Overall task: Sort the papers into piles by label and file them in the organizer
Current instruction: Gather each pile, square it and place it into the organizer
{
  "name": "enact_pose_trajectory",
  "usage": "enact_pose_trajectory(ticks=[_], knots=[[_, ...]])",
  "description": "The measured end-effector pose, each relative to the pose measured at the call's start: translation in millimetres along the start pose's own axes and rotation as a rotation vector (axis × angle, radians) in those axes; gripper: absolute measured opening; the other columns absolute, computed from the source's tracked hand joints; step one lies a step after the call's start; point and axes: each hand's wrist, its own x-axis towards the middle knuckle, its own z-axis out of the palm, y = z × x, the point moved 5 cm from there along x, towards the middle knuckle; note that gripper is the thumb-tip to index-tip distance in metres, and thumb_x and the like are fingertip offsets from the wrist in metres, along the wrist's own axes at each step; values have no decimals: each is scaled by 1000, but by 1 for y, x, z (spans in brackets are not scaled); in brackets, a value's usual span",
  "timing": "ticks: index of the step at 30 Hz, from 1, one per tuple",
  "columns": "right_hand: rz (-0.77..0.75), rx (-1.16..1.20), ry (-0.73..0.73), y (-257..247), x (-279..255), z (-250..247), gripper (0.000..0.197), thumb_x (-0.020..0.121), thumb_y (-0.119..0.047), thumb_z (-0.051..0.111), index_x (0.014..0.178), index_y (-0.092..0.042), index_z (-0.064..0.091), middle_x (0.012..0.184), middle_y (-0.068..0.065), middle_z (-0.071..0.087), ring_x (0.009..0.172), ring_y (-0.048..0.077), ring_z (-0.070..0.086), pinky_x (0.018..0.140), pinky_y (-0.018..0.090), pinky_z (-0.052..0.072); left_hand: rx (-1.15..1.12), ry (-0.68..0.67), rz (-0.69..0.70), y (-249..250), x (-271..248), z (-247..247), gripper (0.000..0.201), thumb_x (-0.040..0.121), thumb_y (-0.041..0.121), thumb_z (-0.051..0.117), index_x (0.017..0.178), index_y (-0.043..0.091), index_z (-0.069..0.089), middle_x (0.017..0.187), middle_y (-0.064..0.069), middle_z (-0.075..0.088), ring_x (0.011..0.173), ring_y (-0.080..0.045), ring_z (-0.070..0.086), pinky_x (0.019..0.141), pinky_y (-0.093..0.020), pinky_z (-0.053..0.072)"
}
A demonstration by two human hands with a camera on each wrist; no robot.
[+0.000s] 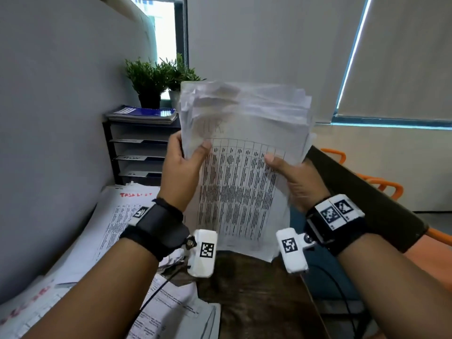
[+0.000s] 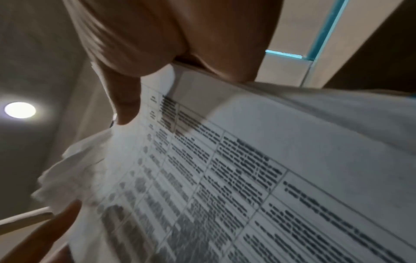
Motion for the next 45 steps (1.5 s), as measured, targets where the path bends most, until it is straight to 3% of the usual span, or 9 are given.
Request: enact_pose_trajectory(ticks=[4, 12, 16, 20, 24, 30, 35, 39, 45], knots=[[37, 52, -107, 0, -5, -4, 72, 64, -23, 88, 127, 0, 60, 114, 17, 71, 106, 31, 69, 100, 48, 50, 22, -21, -89, -24, -15, -5, 39, 98, 38, 60, 131, 22, 49, 124, 7, 64, 112, -2, 62, 92, -20, 50], [115, -2, -63, 47, -19, -15, 31, 74, -10, 80, 102, -24, 76, 114, 11, 74, 110, 28, 69, 106, 55, 46, 87, -76, -231, -67, -45, -3, 15, 104, 27, 50, 118, 26, 53, 110, 14, 65, 90, 16, 62, 75, -10, 46], [51, 7, -58, 27, -7, -4, 55, 59, -29, 91, 111, -19, 73, 115, 9, 74, 111, 24, 69, 107, 52, 45, 72, -20, -200, -55, -22, 1, 17, 103, 27, 53, 119, 22, 53, 111, 9, 66, 100, 0, 63, 80, -22, 45], [53, -2, -118, 7, 9, -2, 58, 73, -14, 80, 127, -4, 62, 119, 15, 71, 113, 29, 68, 107, 52, 46, -36, 64, -179, -36, -2, -3, 30, 99, 23, 59, 124, 12, 48, 112, 3, 63, 101, -9, 62, 78, -21, 46], [66, 4, -126, 15, 10, -7, 65, 68, -16, 83, 127, -1, 60, 118, 18, 71, 113, 33, 67, 108, 55, 44, -89, 186, -130, -40, 4, -9, 21, 102, 16, 54, 121, 12, 47, 105, 5, 58, 87, 6, 61, 69, -8, 46], [173, -9, -142, 53, -1, -20, 55, 75, -10, 80, 127, -14, 61, 124, 13, 69, 119, 30, 64, 110, 58, 40, 47, -80, -264, -89, -25, 7, 33, 102, 37, 51, 130, 19, 50, 118, 12, 62, 106, 4, 60, 81, -14, 45], [97, -27, -42, 52, 13, -17, 86, 53, -39, 97, 126, -12, 62, 123, 8, 71, 118, 25, 65, 112, 57, 39, 57, 3, -233, -81, -12, 10, 22, 103, 24, 51, 118, 8, 52, 103, 4, 64, 89, 1, 62, 71, -17, 46], [84, -12, -81, 35, 24, -15, 69, 63, -30, 92, 124, -9, 66, 126, 13, 69, 121, 28, 63, 112, 58, 38, 32, -58, -187, -62, 3, 8, 24, 104, 29, 49, 121, 13, 49, 109, 4, 66, 87, 5, 66, 67, -11, 51], [293, -125, -141, 103, -8, -29, 44, 78, -8, 77, 121, -10, 67, 118, 11, 73, 112, 27, 69, 108, 57, 43, 27, -83, -389, -125, -53, -6, 21, 103, 26, 52, 124, 31, 54, 116, 14, 70, 109, -1, 65, 95, -28, 50]])
